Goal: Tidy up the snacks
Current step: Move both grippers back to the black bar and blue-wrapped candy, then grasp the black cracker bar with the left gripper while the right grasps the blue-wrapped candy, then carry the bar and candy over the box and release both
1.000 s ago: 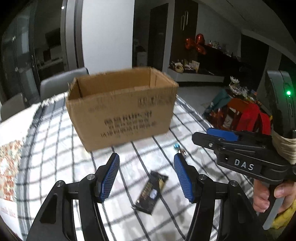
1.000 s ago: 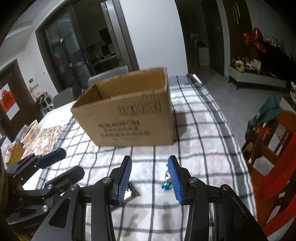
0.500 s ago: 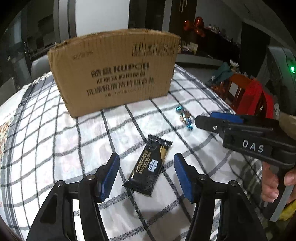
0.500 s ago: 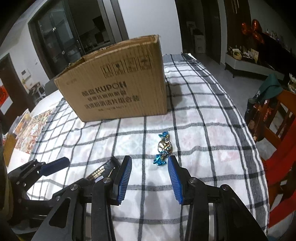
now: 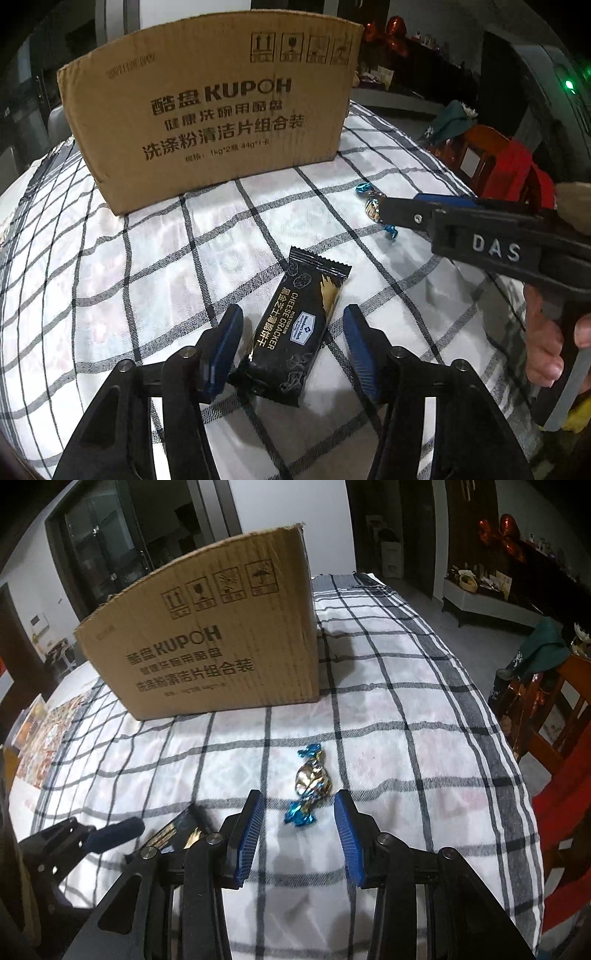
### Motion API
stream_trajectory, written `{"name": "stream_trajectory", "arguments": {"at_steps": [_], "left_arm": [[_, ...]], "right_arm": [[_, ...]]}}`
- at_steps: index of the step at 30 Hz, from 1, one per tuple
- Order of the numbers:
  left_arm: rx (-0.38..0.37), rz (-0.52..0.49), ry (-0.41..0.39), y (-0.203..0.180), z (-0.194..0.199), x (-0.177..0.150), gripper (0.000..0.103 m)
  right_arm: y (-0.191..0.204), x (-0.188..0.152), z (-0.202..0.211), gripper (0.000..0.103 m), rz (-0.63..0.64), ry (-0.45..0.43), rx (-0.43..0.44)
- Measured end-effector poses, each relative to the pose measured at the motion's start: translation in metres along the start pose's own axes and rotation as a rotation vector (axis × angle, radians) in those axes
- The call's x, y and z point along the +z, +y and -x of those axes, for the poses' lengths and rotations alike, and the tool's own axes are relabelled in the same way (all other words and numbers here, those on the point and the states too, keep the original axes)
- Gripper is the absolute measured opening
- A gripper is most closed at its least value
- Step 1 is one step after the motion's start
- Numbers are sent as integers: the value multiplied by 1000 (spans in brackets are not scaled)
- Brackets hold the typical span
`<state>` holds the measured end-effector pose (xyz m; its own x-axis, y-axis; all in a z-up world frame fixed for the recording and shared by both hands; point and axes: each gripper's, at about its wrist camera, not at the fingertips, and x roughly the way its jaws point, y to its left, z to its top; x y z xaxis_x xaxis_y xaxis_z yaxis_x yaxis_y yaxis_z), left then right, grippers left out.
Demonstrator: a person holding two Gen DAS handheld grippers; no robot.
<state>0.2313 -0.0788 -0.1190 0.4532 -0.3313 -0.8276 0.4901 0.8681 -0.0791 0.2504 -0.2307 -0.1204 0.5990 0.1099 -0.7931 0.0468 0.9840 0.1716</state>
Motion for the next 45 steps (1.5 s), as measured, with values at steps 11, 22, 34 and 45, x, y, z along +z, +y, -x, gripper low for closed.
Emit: {"name": "stream_trajectory", "arguments": {"at_steps": [11, 22, 34, 45], "left_arm": [[11, -2, 9, -4, -10, 6, 47], [-4, 55, -10, 4, -4, 7, 34], [4, 91, -90, 9, 32, 12, 34], [19, 114, -188, 11, 73, 21, 34]], "right_arm": [[2, 5, -24, 31, 10, 47, -16], [6, 0, -19, 24, 28, 31, -27], [22, -5, 20, 24, 58, -40, 7], [35, 4, 59, 24, 77, -128, 37]]}}
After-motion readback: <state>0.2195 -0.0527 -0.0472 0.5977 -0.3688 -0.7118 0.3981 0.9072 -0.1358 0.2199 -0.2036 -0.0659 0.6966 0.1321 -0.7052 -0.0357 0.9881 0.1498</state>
